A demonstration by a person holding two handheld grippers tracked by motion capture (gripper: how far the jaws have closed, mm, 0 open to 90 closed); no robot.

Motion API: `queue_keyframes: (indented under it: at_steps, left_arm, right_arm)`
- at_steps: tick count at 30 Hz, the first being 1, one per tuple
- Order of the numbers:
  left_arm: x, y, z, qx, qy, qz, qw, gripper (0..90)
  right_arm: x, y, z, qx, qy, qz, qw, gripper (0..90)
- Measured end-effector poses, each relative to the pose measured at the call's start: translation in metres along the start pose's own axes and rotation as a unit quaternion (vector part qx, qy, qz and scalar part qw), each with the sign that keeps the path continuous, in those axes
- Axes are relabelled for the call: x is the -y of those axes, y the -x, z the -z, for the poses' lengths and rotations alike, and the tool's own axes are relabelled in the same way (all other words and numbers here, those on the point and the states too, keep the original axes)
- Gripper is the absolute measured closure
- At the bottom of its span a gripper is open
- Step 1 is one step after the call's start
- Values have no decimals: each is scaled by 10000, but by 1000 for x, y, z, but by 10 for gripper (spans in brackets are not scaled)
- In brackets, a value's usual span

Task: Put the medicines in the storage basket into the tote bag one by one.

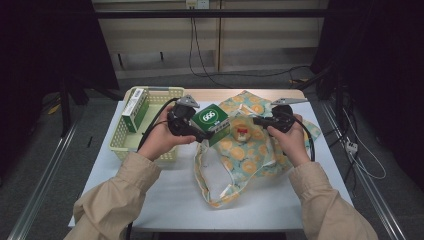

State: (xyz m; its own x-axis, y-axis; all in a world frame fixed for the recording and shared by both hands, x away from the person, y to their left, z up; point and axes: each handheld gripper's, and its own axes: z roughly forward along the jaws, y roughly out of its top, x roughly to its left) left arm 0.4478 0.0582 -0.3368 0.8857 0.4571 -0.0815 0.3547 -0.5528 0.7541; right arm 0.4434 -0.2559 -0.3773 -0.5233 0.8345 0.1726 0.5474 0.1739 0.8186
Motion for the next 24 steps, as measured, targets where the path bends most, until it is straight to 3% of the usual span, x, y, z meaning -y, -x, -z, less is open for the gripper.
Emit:
queue_keyframes:
  at_steps: [2,3,11,12,13,14,15,16,24]
  left_arm:
    - [1,5,-7,-37,-82,-48,9999,158]
    - [2,6,-12,117,-61,-72,9999,158]
    - [5,26,-48,352,-217,-266,9988,157]
    - [6,29,-52,195,-291,-307,9989,158]
    - [7,30,-58,379,-244,-300,9985,158]
    - [8,31,-63,420,-262,-291,9984,158]
    - [8,34,-67,319,-343,-338,9983,157]
    - [8,35,-72,467,-315,-336,9978,157]
    - [6,43,-97,560,-328,-341,9973,157]
  right_arm:
    - [0,0,0,-2,11,4,10000,900]
    - [-1,-1,1,-19,17,-12,10000,900]
    - [-3,-2,2,-31,41,0,10000,900]
    - [-3,-2,2,-21,57,10,10000,900]
    - [-3,-2,3,-16,78,-9,10000,900]
    - [-4,-2,4,-28,88,-16,10000,900]
    - [-4,-2,4,-27,92,1,10000,900]
    - [-4,-2,5,-25,99,1,9999,900]
    - [-5,-2,9,-55,119,3,9999,900]
